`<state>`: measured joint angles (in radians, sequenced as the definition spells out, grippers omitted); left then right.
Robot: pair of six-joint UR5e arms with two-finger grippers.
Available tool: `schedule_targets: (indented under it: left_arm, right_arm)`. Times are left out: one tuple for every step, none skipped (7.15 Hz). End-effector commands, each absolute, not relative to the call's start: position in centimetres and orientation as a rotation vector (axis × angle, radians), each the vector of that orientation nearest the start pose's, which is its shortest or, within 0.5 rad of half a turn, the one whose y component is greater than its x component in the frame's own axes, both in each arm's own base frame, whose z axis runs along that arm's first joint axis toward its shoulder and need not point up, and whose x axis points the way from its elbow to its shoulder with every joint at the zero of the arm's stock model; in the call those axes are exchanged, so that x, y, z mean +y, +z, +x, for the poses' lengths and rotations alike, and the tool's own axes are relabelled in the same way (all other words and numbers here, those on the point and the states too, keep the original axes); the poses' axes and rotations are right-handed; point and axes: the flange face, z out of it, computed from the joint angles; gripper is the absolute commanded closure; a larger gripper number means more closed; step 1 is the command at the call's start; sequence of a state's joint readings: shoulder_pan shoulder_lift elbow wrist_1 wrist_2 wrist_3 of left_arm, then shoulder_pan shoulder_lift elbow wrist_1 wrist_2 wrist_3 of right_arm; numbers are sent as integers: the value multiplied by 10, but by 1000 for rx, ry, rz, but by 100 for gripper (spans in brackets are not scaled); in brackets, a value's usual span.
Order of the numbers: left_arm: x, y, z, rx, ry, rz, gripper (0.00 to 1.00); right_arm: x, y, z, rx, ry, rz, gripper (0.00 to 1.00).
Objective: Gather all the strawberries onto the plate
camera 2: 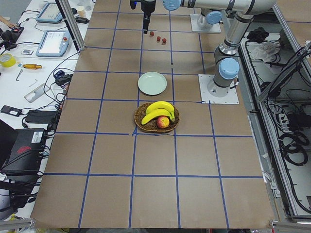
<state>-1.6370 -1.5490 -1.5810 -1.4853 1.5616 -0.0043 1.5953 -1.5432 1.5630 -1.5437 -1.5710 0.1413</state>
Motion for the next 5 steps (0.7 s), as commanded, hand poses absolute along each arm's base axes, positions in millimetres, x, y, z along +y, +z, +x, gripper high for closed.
schedule_targets:
  left_arm:
    - [-477,499,-167,3157,-140,98,0]
    - [-478,499,-166,3155,-140,96,0]
    - [-477,499,-167,3158,-140,101,0]
    - [-477,500,-166,3154,-142,100,0]
    - [-477,499,-167,3158,-140,101,0]
  right_arm:
    - [-495,475,146,3138,75,183,0]
    - [-494,475,148,3127,76,178,0]
    - [-493,475,149,3124,79,178,0]
    - [-493,475,149,3124,79,176,0]
    - [-493,477,148,3124,74,180,0]
